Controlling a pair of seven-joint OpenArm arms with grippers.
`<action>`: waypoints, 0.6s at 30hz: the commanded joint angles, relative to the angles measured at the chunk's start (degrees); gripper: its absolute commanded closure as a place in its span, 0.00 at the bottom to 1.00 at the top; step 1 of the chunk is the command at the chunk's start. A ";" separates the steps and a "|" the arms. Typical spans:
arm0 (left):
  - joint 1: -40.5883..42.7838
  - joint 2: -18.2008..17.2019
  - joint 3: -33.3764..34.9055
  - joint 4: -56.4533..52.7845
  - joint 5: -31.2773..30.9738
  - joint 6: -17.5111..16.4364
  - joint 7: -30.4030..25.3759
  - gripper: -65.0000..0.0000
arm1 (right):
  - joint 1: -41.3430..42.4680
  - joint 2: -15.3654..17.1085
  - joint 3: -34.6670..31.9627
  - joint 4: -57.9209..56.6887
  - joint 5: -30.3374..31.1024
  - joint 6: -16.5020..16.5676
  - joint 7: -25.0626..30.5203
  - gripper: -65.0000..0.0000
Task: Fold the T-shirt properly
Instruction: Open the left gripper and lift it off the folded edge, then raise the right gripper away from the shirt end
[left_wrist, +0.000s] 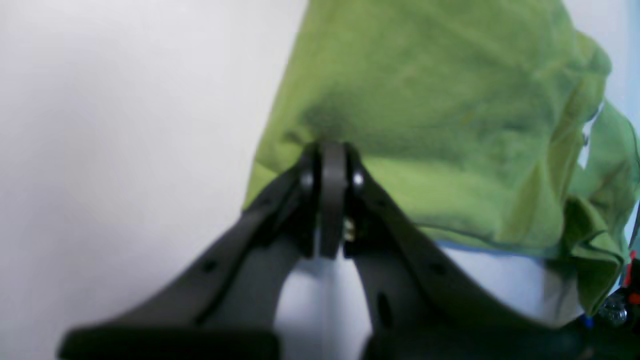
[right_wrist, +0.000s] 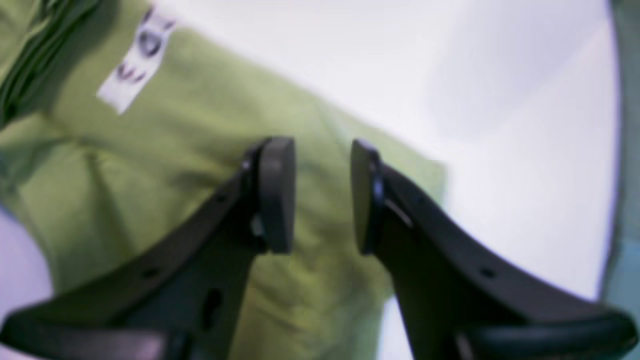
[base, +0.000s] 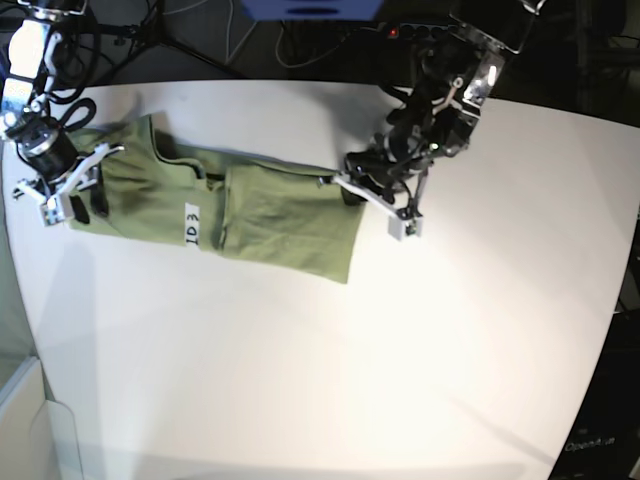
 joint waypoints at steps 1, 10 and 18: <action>1.30 -0.98 -0.06 -0.69 1.71 3.55 3.69 0.97 | 0.40 -0.25 1.42 1.01 0.82 -0.28 1.15 0.69; 3.67 -0.36 -3.23 -0.60 1.62 3.55 3.16 0.97 | 4.36 -6.67 10.83 0.92 1.08 1.26 -8.17 0.46; 4.81 -0.62 -3.58 -0.60 1.62 3.55 3.07 0.97 | 6.73 -8.16 16.89 1.09 1.08 1.26 -15.29 0.46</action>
